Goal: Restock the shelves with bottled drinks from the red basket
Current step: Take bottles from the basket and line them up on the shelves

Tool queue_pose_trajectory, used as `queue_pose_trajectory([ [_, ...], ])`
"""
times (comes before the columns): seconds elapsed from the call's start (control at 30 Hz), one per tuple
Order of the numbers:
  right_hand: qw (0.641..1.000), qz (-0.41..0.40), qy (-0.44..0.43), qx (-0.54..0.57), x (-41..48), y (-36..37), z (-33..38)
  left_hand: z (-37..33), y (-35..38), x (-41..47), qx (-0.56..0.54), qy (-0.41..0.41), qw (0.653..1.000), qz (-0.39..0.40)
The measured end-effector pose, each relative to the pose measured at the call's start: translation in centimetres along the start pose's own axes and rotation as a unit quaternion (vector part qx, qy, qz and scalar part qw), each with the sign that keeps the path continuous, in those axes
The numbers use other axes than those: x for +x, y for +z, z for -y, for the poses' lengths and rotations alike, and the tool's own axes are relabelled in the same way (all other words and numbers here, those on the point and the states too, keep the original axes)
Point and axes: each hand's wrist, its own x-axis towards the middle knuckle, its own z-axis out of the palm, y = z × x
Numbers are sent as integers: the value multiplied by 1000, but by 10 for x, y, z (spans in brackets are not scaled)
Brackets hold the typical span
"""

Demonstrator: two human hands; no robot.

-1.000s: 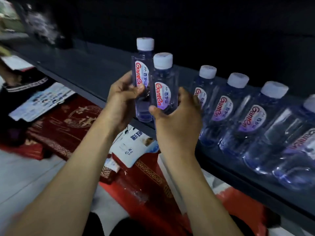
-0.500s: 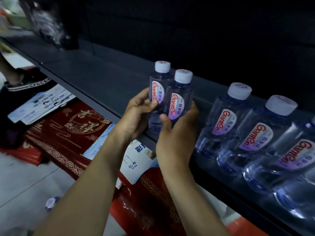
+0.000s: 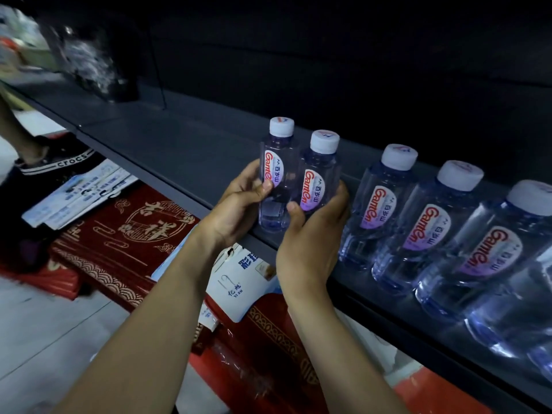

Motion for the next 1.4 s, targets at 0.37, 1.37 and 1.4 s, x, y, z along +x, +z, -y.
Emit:
queue_pose_trajectory([
  [0.37, 982, 188, 12, -13, -54, -31, 4, 12, 3, -16, 202, 37, 977, -63],
  [1.37, 898, 309, -34, -313, -34, -66, 6, 24, 30, -7, 269, 21, 960, -69],
  [1.4, 896, 312, -45, -312, -35, -64, 7, 23, 29, -10, 296, 20, 953, -65],
])
